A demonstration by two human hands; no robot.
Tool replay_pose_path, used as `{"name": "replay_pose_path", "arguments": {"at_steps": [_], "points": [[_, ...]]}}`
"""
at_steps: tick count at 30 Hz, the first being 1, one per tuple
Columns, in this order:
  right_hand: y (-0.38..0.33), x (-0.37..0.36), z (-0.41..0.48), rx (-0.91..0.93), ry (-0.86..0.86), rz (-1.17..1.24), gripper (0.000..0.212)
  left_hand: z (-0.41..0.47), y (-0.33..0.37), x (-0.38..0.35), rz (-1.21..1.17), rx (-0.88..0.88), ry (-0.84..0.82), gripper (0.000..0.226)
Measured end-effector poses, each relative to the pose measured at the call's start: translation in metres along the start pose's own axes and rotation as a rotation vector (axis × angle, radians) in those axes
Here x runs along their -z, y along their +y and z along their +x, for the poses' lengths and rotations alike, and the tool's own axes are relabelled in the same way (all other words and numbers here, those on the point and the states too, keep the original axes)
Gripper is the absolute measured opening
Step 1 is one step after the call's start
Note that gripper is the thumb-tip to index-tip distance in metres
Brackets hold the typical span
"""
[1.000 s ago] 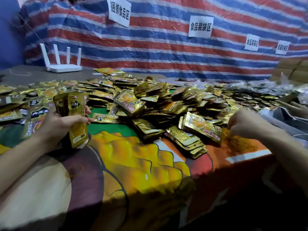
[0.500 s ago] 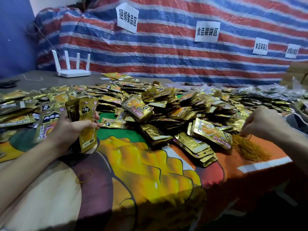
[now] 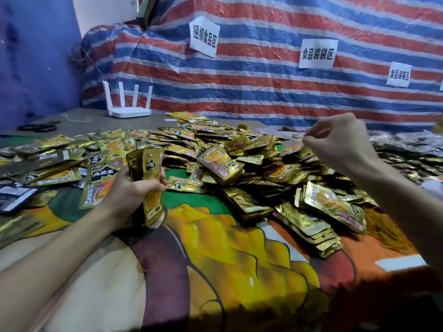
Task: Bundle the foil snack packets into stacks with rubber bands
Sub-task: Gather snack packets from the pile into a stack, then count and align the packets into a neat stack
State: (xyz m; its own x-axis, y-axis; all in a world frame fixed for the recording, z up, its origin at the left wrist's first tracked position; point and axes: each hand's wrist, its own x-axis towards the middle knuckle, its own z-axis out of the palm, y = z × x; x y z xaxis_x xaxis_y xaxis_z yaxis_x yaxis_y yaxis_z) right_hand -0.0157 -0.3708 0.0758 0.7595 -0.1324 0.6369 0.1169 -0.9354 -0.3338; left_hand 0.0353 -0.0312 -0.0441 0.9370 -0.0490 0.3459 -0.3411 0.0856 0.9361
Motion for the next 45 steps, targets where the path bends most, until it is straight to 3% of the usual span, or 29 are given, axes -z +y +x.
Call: {"name": "replay_pose_path", "arguments": {"at_steps": [5, 7, 10, 13, 17, 18, 21, 24, 27, 29, 33, 37, 41, 45], "points": [[-0.088, -0.073, -0.001, 0.126, -0.166, 0.294, 0.009, 0.001, 0.004, 0.006, -0.143, 0.066, 0.03, 0.027], [-0.12, -0.109, -0.009, 0.17, -0.237, 0.377, 0.009, 0.002, 0.006, 0.01, -0.116, 0.084, 0.058, 0.03], [-0.155, -0.157, -0.024, 0.2, -0.328, 0.509, 0.01, 0.003, 0.007, 0.011, -0.019, 0.121, 0.144, 0.014], [-0.169, -0.186, -0.033, 0.18, -0.301, 0.649, 0.008, 0.008, 0.005, 0.017, -0.051, 0.165, 0.259, 0.012], [-0.159, -0.198, -0.036, 0.184, -0.43, 0.828, 0.007, 0.014, 0.006, 0.033, 0.188, 0.094, 0.258, 0.006], [-0.155, -0.197, -0.035, 0.159, -0.471, 0.871, 0.006, 0.014, 0.007, 0.034, 0.206, 0.069, 0.24, 0.003], [-0.147, -0.189, -0.029, 0.018, -0.618, 1.071, 0.013, 0.016, 0.009, 0.034, 0.219, 0.078, 0.213, 0.031], [-0.144, -0.18, -0.025, -0.166, -0.743, 1.49, 0.017, 0.016, 0.009, 0.031, 0.149, 0.1, 0.136, 0.039], [-0.141, -0.174, -0.024, -0.363, -0.757, 1.861, 0.016, 0.014, 0.011, 0.027, 0.057, 0.145, 0.008, 0.045], [-0.138, -0.174, -0.022, -0.431, -0.758, 1.98, 0.029, 0.012, 0.012, 0.024, -0.011, 0.17, -0.08, 0.043], [-0.142, -0.176, -0.026, -0.354, -0.739, 1.931, 0.036, 0.005, 0.017, 0.019, -0.048, 0.189, -0.113, 0.025], [-0.142, -0.179, -0.028, -0.261, -0.711, 1.769, 0.054, 0.007, 0.013, 0.018, -0.013, 0.13, 0.051, 0.021], [-0.138, -0.184, -0.035, -0.133, -0.603, 1.41, 0.056, 0.014, 0.009, 0.021, -0.027, -0.028, 0.321, 0.019], [-0.147, -0.192, -0.045, -0.071, -0.716, 1.264, 0.05, 0.017, 0.013, 0.026, -0.149, -0.083, 0.334, 0.023]]}}
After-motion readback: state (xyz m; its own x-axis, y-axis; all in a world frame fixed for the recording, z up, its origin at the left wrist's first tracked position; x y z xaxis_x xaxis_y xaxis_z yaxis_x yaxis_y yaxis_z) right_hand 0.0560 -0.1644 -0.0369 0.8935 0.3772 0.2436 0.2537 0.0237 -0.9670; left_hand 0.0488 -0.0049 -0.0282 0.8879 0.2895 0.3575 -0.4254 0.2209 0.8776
